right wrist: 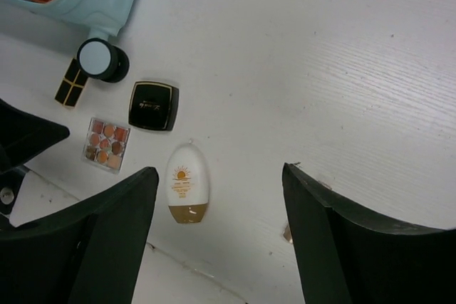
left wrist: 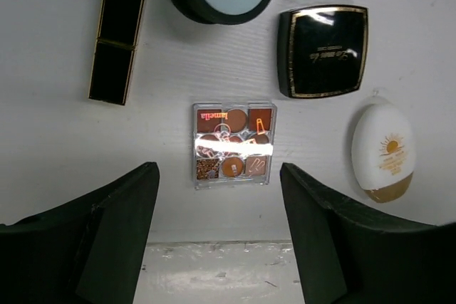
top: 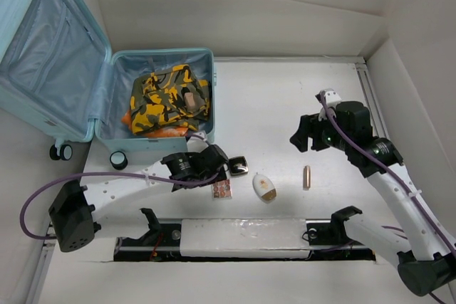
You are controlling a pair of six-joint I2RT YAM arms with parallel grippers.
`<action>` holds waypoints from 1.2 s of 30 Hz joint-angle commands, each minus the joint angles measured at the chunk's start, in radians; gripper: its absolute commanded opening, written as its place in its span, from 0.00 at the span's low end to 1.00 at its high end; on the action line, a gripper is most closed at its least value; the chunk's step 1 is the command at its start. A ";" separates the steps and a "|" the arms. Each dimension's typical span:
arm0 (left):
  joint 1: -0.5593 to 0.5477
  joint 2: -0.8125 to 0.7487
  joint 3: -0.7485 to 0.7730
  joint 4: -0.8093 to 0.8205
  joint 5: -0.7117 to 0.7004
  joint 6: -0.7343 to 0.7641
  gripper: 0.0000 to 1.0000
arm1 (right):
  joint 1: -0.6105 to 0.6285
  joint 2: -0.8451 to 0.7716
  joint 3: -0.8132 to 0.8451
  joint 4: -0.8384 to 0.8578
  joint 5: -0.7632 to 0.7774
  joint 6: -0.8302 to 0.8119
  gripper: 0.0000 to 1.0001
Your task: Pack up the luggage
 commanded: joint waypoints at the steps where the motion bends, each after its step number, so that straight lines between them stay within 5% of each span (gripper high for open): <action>1: 0.004 0.006 -0.035 -0.026 -0.046 -0.135 0.65 | -0.007 -0.015 -0.003 0.019 -0.041 -0.028 0.76; 11: 0.165 0.019 -0.061 -0.019 -0.091 -0.087 0.62 | -0.007 -0.033 -0.055 0.048 -0.130 -0.055 0.61; 21: 0.204 0.225 -0.032 0.019 -0.091 -0.038 0.58 | 0.039 -0.033 -0.055 0.057 -0.165 -0.055 0.60; 36: 0.284 0.320 -0.032 0.154 -0.082 0.084 0.49 | 0.059 -0.042 -0.017 0.028 -0.116 -0.064 0.60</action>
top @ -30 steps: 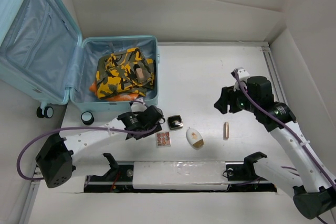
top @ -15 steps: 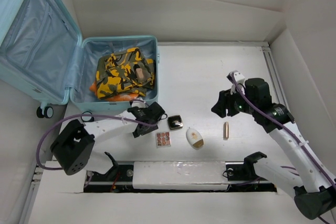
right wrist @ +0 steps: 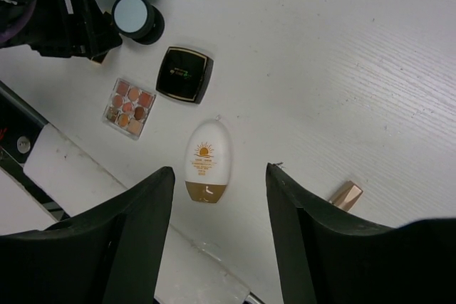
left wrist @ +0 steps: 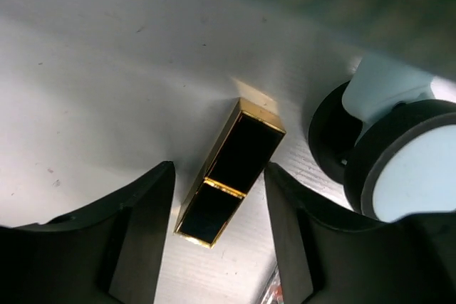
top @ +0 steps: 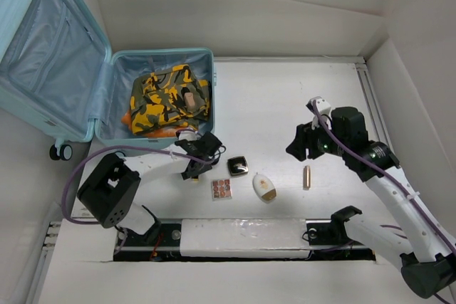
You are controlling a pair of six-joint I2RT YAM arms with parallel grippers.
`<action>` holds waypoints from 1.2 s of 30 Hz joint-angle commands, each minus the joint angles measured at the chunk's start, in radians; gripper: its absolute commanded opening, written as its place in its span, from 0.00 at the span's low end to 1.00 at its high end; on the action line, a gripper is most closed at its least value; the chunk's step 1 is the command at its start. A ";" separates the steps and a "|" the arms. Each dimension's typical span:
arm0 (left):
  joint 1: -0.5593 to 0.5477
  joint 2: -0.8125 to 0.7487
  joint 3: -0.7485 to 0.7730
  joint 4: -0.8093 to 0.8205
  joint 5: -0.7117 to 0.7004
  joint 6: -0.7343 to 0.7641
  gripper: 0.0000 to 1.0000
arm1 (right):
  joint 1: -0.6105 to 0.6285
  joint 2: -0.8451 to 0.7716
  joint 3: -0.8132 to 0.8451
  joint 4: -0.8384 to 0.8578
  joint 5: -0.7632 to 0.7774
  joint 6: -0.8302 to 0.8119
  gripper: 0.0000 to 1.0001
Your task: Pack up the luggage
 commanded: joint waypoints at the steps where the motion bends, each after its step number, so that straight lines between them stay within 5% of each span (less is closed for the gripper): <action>1: 0.006 0.036 0.023 0.044 -0.004 0.044 0.48 | 0.010 -0.016 0.055 0.021 0.009 -0.014 0.60; 5: 0.006 0.045 0.014 0.054 -0.004 0.053 0.37 | 0.010 0.002 0.065 0.021 0.009 -0.014 0.60; 6: 0.006 0.036 0.002 0.054 0.006 0.053 0.23 | 0.010 0.002 0.065 0.021 0.009 -0.005 0.60; 10: 0.006 -0.045 -0.016 0.054 0.068 0.053 0.07 | 0.010 0.012 0.087 0.021 -0.002 -0.004 0.60; 20: -0.054 -0.423 0.161 -0.151 0.037 0.061 0.09 | 0.010 0.079 0.107 0.061 -0.013 -0.004 0.60; 25: 0.208 -0.400 0.361 -0.086 0.084 0.301 0.14 | 0.010 0.128 0.144 0.079 -0.036 0.005 0.59; 29: 0.545 -0.220 0.500 0.024 0.212 0.452 0.14 | 0.041 0.153 0.171 0.079 -0.027 0.005 0.59; 36: 0.698 0.095 0.732 0.049 0.265 0.518 0.22 | 0.060 0.131 0.190 0.020 0.041 0.005 0.59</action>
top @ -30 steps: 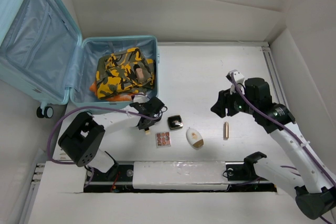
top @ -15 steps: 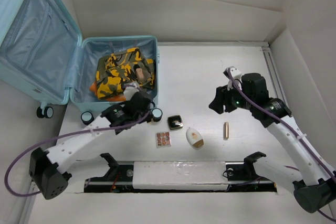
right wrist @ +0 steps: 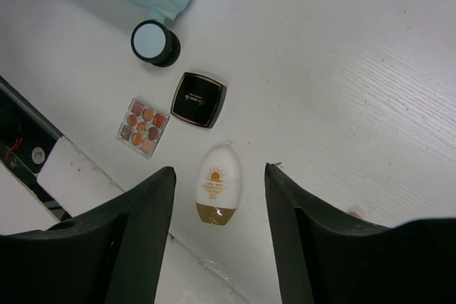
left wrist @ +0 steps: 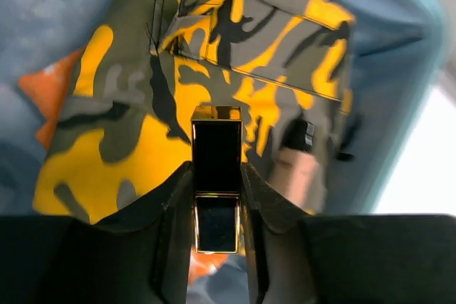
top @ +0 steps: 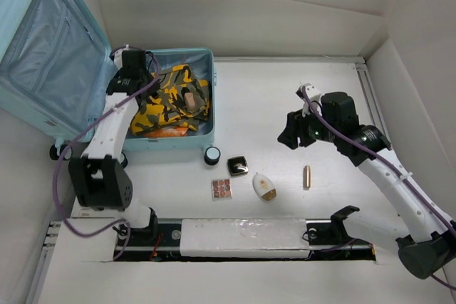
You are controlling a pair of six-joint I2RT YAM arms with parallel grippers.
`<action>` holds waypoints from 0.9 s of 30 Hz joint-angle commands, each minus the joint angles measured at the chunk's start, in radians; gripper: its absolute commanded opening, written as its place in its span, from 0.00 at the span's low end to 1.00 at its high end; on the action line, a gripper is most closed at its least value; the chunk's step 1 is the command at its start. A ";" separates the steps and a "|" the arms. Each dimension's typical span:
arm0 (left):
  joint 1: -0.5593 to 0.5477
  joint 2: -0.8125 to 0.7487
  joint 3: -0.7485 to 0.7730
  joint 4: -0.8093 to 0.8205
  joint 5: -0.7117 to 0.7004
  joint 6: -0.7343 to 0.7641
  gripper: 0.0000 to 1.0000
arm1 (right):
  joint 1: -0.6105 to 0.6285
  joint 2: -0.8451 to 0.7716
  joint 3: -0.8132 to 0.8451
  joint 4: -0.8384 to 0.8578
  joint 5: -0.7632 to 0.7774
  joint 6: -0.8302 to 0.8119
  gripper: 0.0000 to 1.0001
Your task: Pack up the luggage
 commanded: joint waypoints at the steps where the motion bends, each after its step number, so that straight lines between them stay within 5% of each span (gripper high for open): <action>1: 0.013 0.125 0.125 0.005 0.028 0.086 0.28 | 0.010 -0.046 0.044 -0.016 0.036 0.000 0.59; 6: 0.022 0.186 0.180 -0.002 0.037 0.077 0.52 | 0.019 -0.092 0.033 -0.052 0.095 0.009 0.59; 10: -0.001 0.031 0.053 0.103 0.113 0.089 0.62 | 0.019 -0.114 -0.021 -0.061 0.096 0.029 0.59; 17: -0.323 -0.213 -0.149 0.048 0.133 0.165 0.63 | 0.039 -0.148 -0.091 -0.095 0.194 0.060 0.59; 24: -0.636 -0.418 -0.557 0.099 0.209 -0.052 0.63 | -0.007 -0.136 -0.012 -0.150 0.306 0.069 0.59; 27: -0.867 -0.373 -0.631 0.099 0.095 -0.164 0.68 | -0.016 -0.106 -0.012 -0.150 0.254 0.069 0.62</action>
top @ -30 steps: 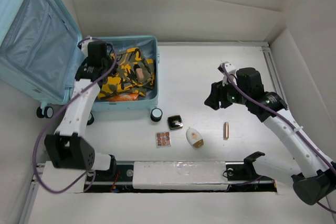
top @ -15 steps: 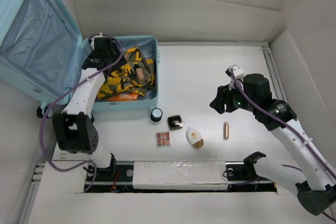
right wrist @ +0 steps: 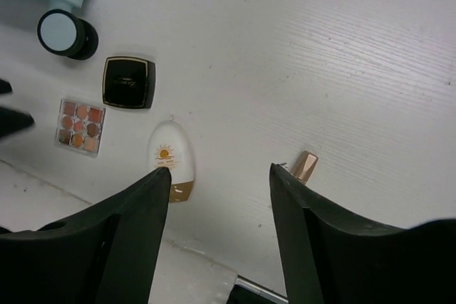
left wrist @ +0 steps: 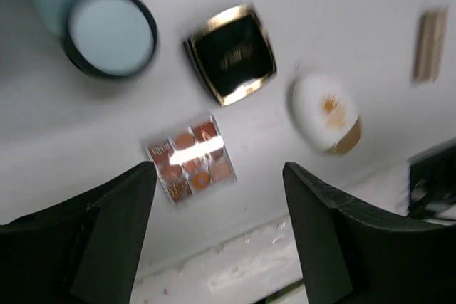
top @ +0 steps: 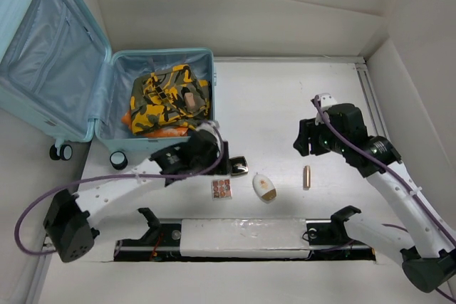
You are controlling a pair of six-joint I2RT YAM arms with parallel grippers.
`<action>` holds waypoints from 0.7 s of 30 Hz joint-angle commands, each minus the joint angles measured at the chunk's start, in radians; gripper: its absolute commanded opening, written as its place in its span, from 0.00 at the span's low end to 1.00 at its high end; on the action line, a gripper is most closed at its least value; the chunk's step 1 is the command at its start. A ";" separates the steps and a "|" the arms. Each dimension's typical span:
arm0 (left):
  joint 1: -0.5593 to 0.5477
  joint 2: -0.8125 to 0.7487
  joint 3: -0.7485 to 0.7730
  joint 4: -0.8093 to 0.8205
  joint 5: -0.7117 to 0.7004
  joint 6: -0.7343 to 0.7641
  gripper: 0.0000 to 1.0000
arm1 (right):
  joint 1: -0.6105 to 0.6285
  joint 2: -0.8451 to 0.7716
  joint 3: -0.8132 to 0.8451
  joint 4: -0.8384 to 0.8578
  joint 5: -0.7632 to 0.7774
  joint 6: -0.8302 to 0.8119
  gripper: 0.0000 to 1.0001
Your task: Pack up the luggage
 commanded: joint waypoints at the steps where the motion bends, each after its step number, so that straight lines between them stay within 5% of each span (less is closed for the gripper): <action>1: -0.192 0.056 -0.009 -0.004 -0.089 -0.161 0.70 | -0.013 0.016 0.044 0.006 -0.010 0.010 0.64; 6: -0.384 0.237 0.065 -0.109 -0.233 -0.335 0.74 | -0.013 0.016 0.011 0.039 -0.057 0.021 0.78; 21: -0.384 0.306 -0.009 -0.179 -0.330 -0.565 0.81 | -0.013 -0.013 -0.027 0.049 -0.094 0.012 0.80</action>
